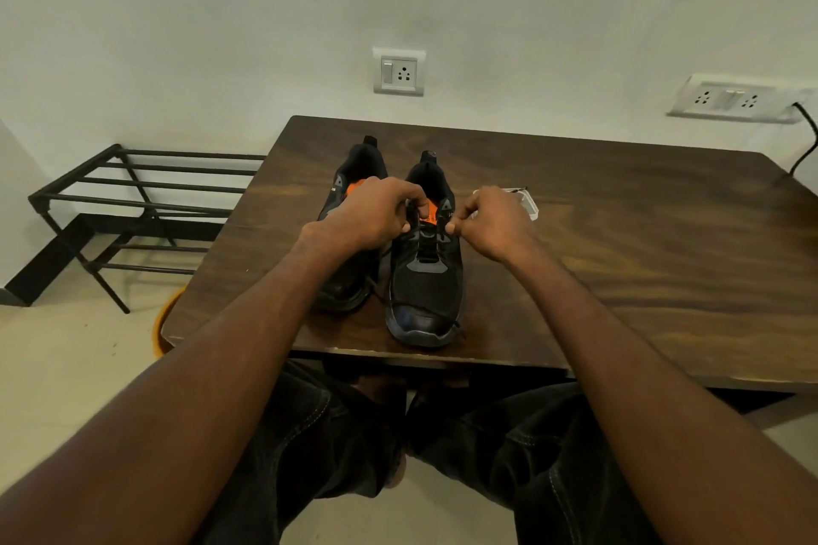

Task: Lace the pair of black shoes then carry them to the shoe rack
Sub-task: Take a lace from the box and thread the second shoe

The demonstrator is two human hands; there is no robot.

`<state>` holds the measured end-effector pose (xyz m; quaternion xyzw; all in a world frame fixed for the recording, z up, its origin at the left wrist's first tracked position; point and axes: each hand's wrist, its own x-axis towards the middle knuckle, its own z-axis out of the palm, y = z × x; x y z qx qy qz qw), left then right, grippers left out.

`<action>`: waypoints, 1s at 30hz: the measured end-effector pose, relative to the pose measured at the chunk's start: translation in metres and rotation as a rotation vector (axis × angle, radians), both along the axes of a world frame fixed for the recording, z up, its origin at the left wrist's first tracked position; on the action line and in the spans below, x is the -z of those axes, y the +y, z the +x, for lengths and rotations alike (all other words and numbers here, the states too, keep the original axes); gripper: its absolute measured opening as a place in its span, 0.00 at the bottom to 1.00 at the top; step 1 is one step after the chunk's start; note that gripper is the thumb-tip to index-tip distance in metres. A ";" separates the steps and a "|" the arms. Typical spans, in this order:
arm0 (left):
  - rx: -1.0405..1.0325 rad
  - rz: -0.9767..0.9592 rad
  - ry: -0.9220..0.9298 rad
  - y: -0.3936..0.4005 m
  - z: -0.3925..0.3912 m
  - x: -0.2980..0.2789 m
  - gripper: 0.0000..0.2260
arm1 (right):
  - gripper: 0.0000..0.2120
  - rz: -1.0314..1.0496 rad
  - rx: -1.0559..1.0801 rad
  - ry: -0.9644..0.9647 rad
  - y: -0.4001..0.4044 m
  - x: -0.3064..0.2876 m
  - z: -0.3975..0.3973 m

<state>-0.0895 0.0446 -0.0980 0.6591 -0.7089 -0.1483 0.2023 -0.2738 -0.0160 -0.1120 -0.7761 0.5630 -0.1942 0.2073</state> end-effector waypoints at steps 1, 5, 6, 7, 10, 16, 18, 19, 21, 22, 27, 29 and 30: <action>0.001 0.004 0.006 0.000 0.001 0.000 0.15 | 0.07 -0.015 0.103 -0.106 -0.002 -0.003 -0.003; 0.001 -0.017 -0.013 -0.001 0.003 0.000 0.16 | 0.05 -0.235 0.560 -0.327 -0.016 -0.029 -0.031; 0.005 -0.017 -0.021 -0.002 0.002 0.000 0.16 | 0.08 -0.261 0.516 -0.252 -0.018 -0.030 -0.036; 0.010 -0.012 -0.023 -0.002 0.000 0.000 0.16 | 0.11 -0.250 0.416 -0.157 -0.018 -0.030 -0.038; 0.006 0.002 -0.014 -0.003 0.002 0.001 0.16 | 0.10 -0.090 0.036 -0.036 -0.005 -0.017 -0.025; -0.003 -0.009 -0.022 -0.001 -0.001 0.002 0.15 | 0.07 0.028 -0.040 -0.029 -0.003 -0.001 -0.005; -0.005 -0.009 -0.019 0.000 0.001 0.002 0.15 | 0.05 -0.060 0.172 -0.087 -0.010 -0.007 -0.012; -0.007 -0.014 -0.018 -0.001 0.002 0.002 0.15 | 0.05 -0.096 0.261 -0.088 -0.014 -0.010 -0.017; -0.007 -0.019 -0.023 -0.002 0.003 0.003 0.16 | 0.05 -0.119 0.258 -0.030 -0.018 -0.010 -0.024; -0.007 -0.019 -0.025 -0.002 0.003 0.003 0.16 | 0.05 -0.110 0.187 -0.011 -0.016 -0.010 -0.024; -0.004 -0.037 -0.039 -0.002 0.001 0.002 0.16 | 0.07 -0.049 -0.113 0.105 0.004 -0.004 -0.005; -0.002 -0.036 -0.037 -0.001 0.001 0.001 0.16 | 0.08 -0.031 -0.075 0.117 0.003 -0.002 -0.001; 0.002 -0.030 -0.029 0.000 0.001 0.001 0.15 | 0.10 -0.051 -0.002 0.119 0.000 -0.002 -0.002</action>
